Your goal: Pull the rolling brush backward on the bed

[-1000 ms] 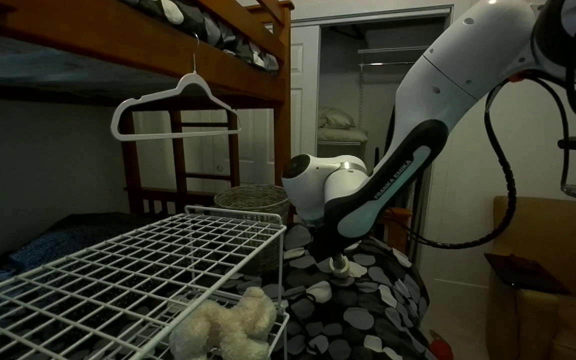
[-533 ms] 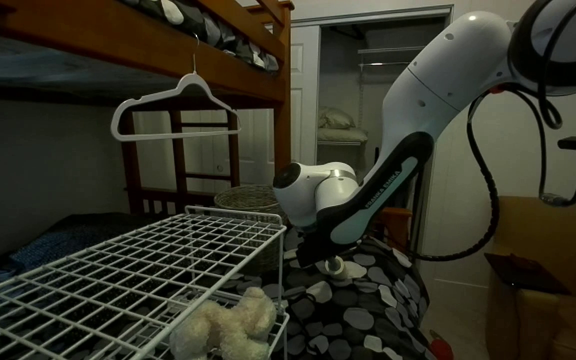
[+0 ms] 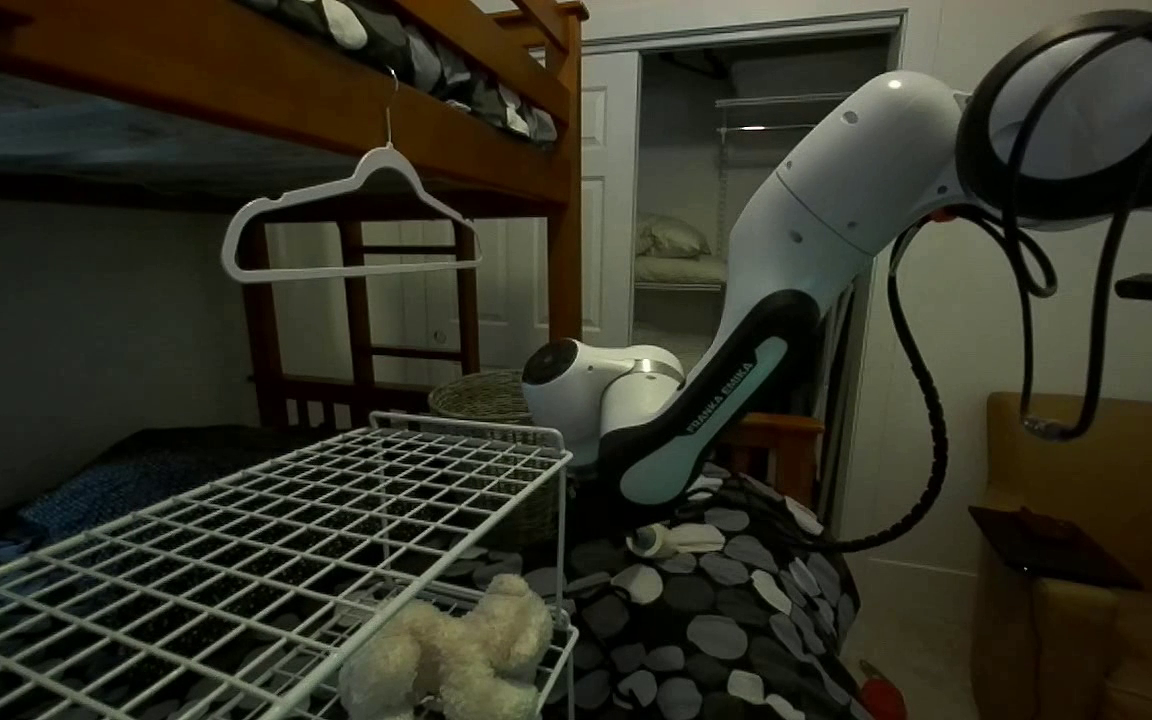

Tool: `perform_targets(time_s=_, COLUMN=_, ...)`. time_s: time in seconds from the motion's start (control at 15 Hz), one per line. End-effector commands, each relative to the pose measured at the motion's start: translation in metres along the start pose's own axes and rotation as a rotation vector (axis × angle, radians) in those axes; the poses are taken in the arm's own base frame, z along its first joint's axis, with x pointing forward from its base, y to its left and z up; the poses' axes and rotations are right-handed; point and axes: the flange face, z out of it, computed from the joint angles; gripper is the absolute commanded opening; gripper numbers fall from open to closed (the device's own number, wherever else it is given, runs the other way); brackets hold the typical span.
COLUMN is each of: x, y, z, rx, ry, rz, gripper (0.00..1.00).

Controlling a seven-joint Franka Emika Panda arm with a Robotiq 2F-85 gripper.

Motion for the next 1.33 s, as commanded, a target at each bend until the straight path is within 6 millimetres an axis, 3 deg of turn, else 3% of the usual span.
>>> perform_targets(time_s=0.0, x=-0.003, y=-0.026, z=0.015, rx=0.115, ry=-0.07, rz=0.025, gripper=0.07)
perform_targets(time_s=0.6, x=-0.029, y=-0.056, z=0.048, rx=0.233, ry=-0.296, rz=0.048, gripper=0.07)
perform_targets(time_s=0.67, x=-0.028, y=-0.058, z=0.05, rx=0.241, ry=-0.318, rz=0.052, gripper=0.52)
perform_targets(time_s=0.8, x=-0.023, y=-0.06, z=0.049, rx=0.244, ry=-0.322, rz=0.053, gripper=0.59)
perform_targets(time_s=1.13, x=0.0, y=-0.066, z=0.017, rx=0.301, ry=-0.342, rz=0.14, gripper=0.97)
perform_targets(time_s=1.27, x=0.008, y=-0.062, z=0.005, rx=0.336, ry=-0.395, rz=0.204, gripper=1.0)
